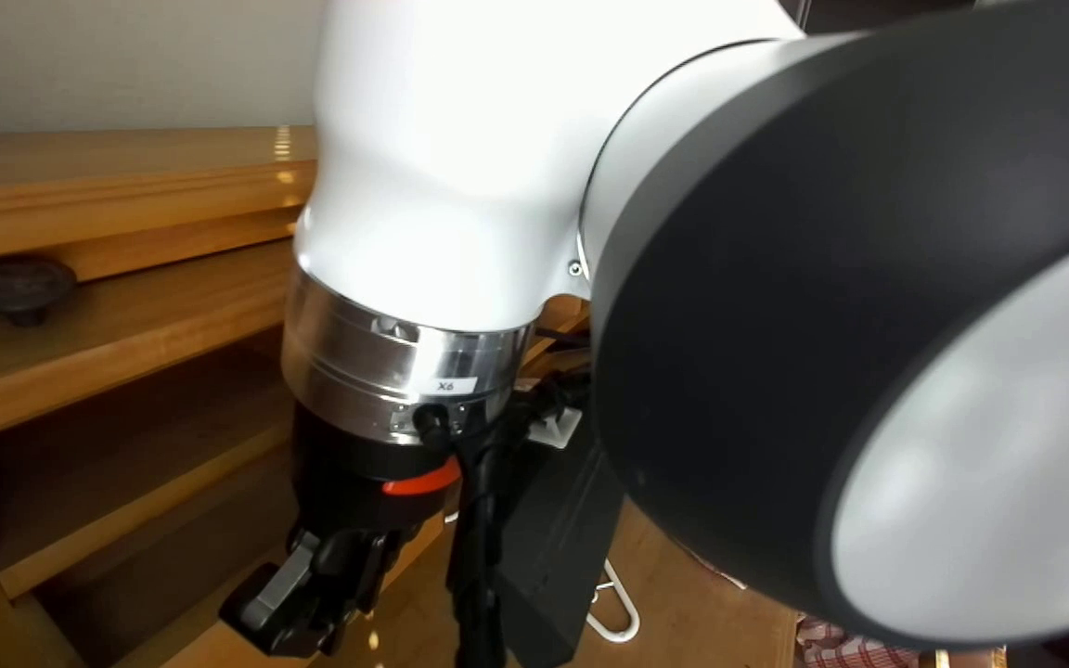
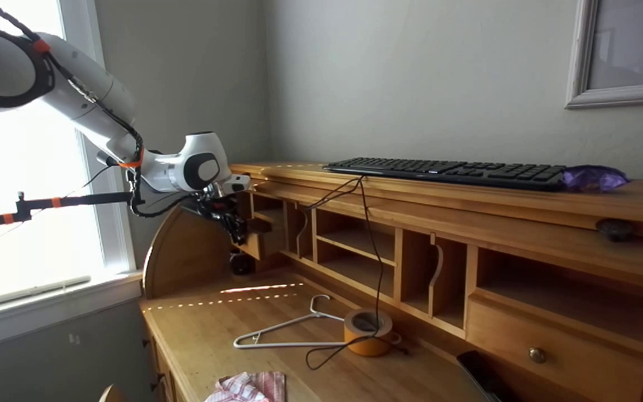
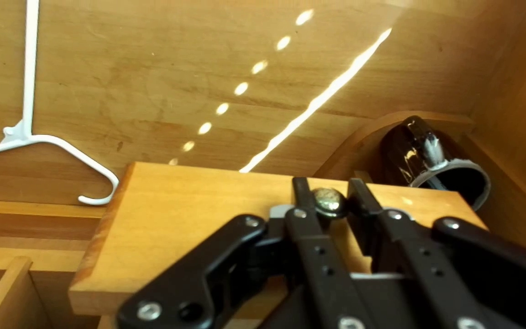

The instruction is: Open the drawer on the left side of the cabinet

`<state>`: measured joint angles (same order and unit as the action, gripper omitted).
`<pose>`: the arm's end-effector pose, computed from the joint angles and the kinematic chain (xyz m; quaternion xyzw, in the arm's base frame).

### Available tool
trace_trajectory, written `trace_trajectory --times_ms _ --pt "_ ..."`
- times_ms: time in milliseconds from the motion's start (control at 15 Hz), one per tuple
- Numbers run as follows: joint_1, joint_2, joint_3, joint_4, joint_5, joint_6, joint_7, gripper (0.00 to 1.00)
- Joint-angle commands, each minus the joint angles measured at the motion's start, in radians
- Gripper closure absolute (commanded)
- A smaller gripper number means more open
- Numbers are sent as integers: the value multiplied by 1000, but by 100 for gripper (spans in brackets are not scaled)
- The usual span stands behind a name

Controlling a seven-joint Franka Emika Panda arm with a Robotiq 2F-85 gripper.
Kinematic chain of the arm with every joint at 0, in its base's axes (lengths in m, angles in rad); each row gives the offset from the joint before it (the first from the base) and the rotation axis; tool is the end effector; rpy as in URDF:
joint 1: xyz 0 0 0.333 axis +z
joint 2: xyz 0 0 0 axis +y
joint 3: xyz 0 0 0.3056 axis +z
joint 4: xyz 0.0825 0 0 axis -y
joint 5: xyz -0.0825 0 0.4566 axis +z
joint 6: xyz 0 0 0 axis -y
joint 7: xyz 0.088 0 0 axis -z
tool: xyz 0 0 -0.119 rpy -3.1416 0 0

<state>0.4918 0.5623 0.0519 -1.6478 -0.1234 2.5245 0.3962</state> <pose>0.6599 0.3946 0.2559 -0.9809 -0.1105 -0.1536 0.0443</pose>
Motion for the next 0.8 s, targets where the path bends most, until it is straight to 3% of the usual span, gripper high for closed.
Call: trace_trajectory --times_ms 0,600,667,733 --pt "-13 -27 23 -23 -13 -38 -21 94" --pt "-37 -29 48 -26 8 -47 -70 94" --pt "-49 -27 62 -26 22 -36 -89 50" --pt "-54 -28 69 -22 32 -56 -90 48"
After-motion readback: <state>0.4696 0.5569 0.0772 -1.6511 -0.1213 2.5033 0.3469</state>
